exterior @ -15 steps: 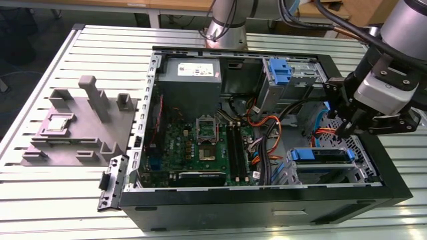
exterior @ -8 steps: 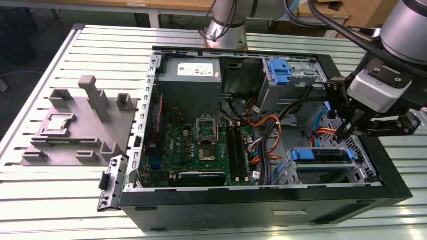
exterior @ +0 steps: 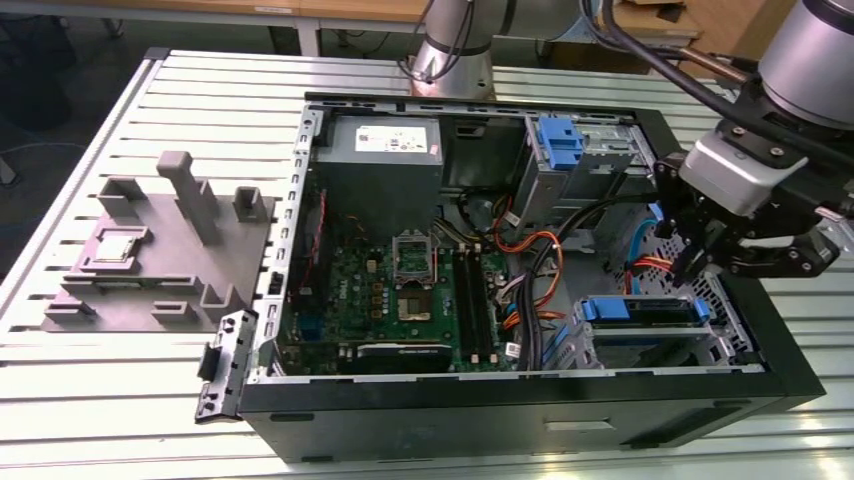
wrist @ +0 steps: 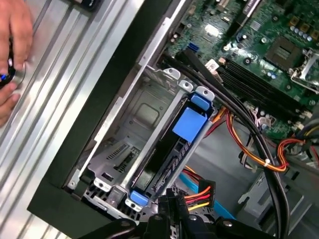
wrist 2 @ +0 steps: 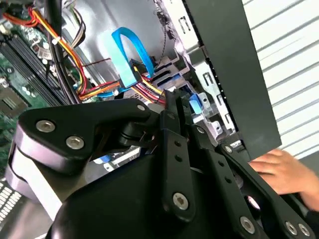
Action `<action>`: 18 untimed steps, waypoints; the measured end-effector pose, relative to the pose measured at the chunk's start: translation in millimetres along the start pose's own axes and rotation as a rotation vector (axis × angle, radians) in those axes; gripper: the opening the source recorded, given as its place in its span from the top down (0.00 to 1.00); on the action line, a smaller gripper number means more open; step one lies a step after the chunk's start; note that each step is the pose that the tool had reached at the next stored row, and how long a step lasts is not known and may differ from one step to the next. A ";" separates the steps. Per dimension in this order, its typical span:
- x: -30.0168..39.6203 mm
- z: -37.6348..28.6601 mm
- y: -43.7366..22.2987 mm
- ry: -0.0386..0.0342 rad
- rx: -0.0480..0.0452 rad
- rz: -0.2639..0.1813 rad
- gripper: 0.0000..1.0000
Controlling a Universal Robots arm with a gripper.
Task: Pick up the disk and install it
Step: 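Insert the first disk wire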
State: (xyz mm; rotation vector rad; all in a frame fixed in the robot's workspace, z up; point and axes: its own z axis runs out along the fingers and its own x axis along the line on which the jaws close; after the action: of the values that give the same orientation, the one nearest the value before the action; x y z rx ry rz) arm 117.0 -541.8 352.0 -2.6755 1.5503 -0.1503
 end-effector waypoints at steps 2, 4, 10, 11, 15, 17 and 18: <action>0.0 0.3 0.1 0.0027 -0.0021 0.031 0.84; -0.1 0.7 0.1 0.0053 -0.0045 0.063 0.84; -0.1 1.6 0.1 0.0133 -0.0115 0.161 0.84; -0.1 1.8 0.2 0.0147 -0.0126 0.178 0.84; -0.2 2.7 0.3 0.0224 -0.0182 0.267 0.84; -0.2 3.1 0.3 0.0258 -0.0205 0.304 0.84; -0.2 3.3 0.3 0.0273 -0.0215 0.321 0.84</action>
State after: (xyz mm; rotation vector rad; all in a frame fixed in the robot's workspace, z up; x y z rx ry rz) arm 117.0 -541.8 348.7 -2.4043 1.9712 -0.1577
